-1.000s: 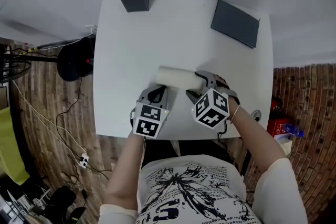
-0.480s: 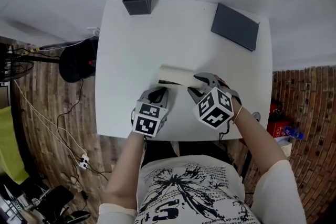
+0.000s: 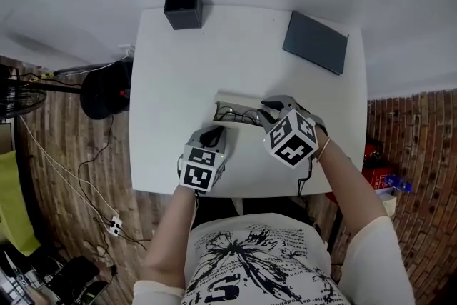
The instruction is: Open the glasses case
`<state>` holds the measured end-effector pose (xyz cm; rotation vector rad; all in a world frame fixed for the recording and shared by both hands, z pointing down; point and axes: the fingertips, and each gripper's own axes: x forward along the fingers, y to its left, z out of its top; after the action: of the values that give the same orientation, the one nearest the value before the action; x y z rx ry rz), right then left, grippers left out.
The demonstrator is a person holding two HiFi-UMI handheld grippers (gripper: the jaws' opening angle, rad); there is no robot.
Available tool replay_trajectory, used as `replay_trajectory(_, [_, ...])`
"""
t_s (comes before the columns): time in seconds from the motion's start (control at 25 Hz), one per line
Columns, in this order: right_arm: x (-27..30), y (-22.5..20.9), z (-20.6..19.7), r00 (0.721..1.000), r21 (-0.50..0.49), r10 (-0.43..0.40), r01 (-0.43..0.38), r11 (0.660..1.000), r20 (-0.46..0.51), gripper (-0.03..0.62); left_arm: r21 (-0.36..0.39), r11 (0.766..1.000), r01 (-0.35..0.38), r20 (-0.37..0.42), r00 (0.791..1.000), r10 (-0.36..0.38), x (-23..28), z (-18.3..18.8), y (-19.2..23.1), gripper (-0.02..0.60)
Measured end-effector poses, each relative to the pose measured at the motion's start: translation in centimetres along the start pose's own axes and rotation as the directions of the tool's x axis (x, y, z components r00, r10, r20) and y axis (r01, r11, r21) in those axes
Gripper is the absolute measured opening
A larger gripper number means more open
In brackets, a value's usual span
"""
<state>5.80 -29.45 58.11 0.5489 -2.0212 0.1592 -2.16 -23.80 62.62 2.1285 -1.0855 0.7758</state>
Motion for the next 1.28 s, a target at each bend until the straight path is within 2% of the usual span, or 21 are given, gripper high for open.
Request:
replay_trajectory(0.32, [0.9,-1.9,0.3,1.000,0.050,-0.012,0.011,0.999,0.005,0.066,0.006,1.000,-0.003,-0.010,1.000,0.003,0.1,0.1,0.0,0.014])
replay_trajectory(0.92, [2.7,-4.8,0.4,0.998,0.077,-0.057,0.056,0.995,0.012,0.103,-0.027,0.999,-0.028,0.005,1.000,0.028,0.1,0.4,0.3,0.014])
replay_trajectory(1.16, [2.8,-5.0,0.3,0.998,0.138,-0.052,0.048,0.989,0.022,0.113,-0.031,0.999,-0.045,0.003,0.999,0.045,0.2,0.4,0.5,0.014])
replay_trajectory(1.28, [2.1,-5.2,0.5,0.998,0.210,-0.046,0.035,0.977,0.048,0.147,-0.021,0.999,-0.042,-0.005,0.999,0.042,0.1,0.5,0.5,0.014])
